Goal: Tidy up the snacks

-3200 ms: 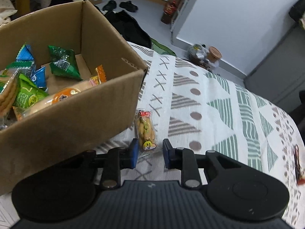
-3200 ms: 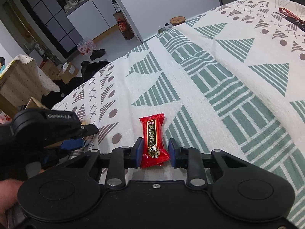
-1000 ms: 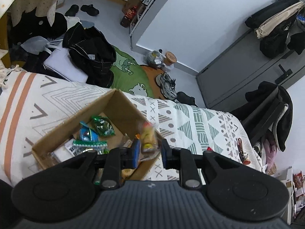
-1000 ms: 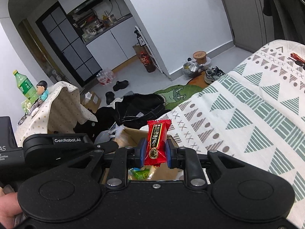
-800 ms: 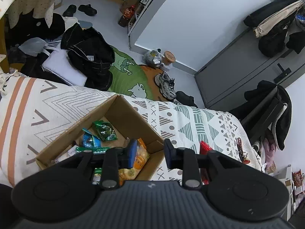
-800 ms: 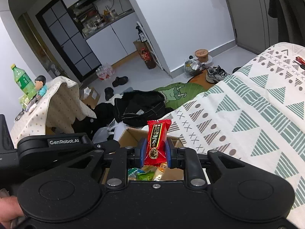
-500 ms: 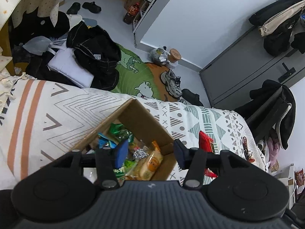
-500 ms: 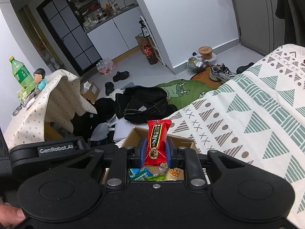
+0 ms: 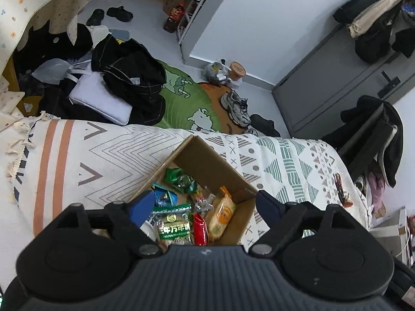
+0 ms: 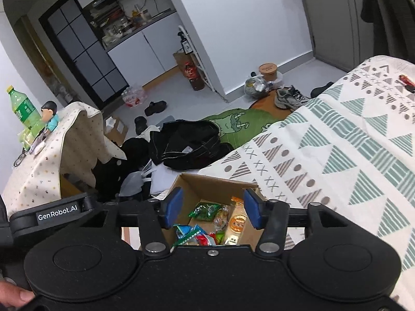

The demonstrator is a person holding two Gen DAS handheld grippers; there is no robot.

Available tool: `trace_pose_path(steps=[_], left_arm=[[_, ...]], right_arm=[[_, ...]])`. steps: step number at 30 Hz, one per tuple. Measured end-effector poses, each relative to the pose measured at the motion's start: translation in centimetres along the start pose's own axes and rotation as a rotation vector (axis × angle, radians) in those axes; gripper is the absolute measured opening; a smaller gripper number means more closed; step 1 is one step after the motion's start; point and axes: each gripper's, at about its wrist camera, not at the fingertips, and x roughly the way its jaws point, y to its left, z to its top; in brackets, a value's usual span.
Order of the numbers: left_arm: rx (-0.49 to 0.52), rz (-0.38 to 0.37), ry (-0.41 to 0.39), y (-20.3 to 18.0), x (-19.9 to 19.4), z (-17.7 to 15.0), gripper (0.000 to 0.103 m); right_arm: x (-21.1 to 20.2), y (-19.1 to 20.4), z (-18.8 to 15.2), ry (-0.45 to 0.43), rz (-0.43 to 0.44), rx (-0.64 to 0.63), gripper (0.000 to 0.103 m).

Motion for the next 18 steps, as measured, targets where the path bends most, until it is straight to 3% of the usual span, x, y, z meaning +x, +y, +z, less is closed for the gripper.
trace_pose_path(steps=[12, 18], left_arm=[[0.093, -0.059, -0.037, -1.7, -3.8, -3.0, 0.099], [0.142, -0.085, -0.048, -2.4, -5.7, -4.9, 0.103]], right_arm=[[-6.0, 0.1, -2.2, -0.087, -0.101, -0.012, 0.087], [-9.2, -0.3, -3.9, -0.121, -0.11, 0.008, 0.093]])
